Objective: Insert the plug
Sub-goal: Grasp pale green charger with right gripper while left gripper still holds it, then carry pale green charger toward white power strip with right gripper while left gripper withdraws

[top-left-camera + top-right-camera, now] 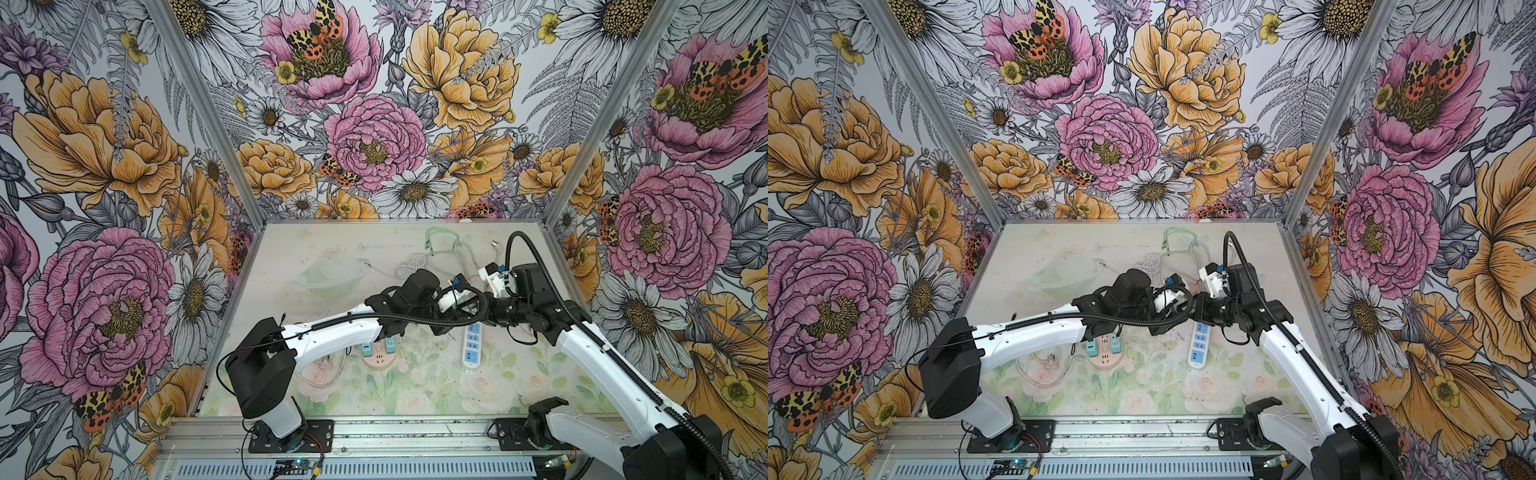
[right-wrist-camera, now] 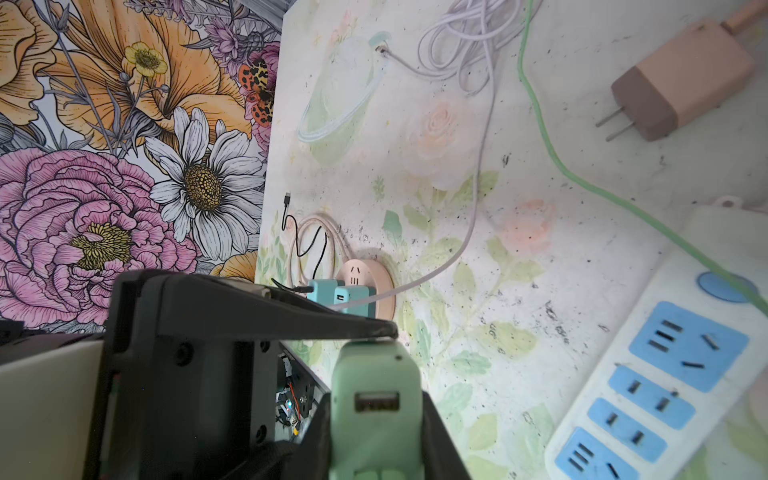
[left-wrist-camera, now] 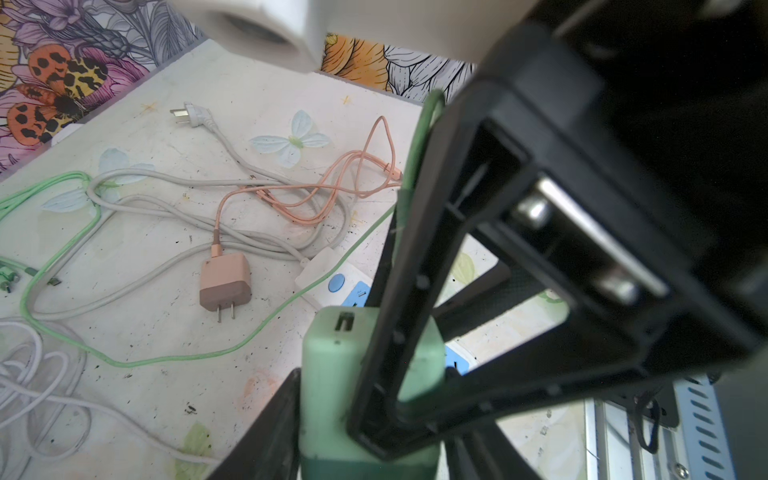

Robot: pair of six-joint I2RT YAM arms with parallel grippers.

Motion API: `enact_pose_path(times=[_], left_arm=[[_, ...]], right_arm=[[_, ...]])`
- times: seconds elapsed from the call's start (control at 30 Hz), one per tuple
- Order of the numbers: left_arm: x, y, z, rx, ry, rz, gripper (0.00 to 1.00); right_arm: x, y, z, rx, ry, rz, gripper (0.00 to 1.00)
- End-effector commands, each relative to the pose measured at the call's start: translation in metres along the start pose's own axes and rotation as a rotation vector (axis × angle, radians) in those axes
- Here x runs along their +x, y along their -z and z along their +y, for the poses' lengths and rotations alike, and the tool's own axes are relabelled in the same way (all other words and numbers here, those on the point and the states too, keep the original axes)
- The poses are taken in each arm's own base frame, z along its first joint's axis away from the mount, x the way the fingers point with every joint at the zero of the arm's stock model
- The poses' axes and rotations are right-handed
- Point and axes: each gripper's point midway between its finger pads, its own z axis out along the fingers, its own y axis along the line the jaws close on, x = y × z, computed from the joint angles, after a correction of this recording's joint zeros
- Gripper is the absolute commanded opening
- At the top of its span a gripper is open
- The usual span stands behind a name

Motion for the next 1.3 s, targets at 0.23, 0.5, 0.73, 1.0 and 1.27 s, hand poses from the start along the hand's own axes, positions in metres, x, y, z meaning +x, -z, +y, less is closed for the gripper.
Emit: enact_pose_path(times=[0.23, 0.5, 0.73, 1.0, 1.27], left_arm=[[-0.004, 0.035, 0.017, -0.164, 0.121, -0.005, 0.62], [0.028, 0.027, -0.003, -0.329, 0.328, 0.054, 0.62], [0.057, -0.028, -0.031, -0.5, 0.349, 0.245, 0.61], [0.084, -0.084, -0.045, -0.463, 0.445, 0.345, 0.62], [0.102, -0.111, -0.044, -0.45, 0.487, 0.396, 0.63]], right_arm=[[-0.028, 0.033, -0.045, 0.373, 0.065, -0.135, 0.0], [-0.076, 0.1, -0.062, 0.666, 0.074, -0.39, 0.0], [-0.095, 0.121, -0.078, 0.794, 0.048, -0.456, 0.0], [-0.093, 0.139, -0.103, 0.881, -0.03, -0.498, 0.0], [-0.084, 0.136, -0.124, 0.894, -0.086, -0.467, 0.0]])
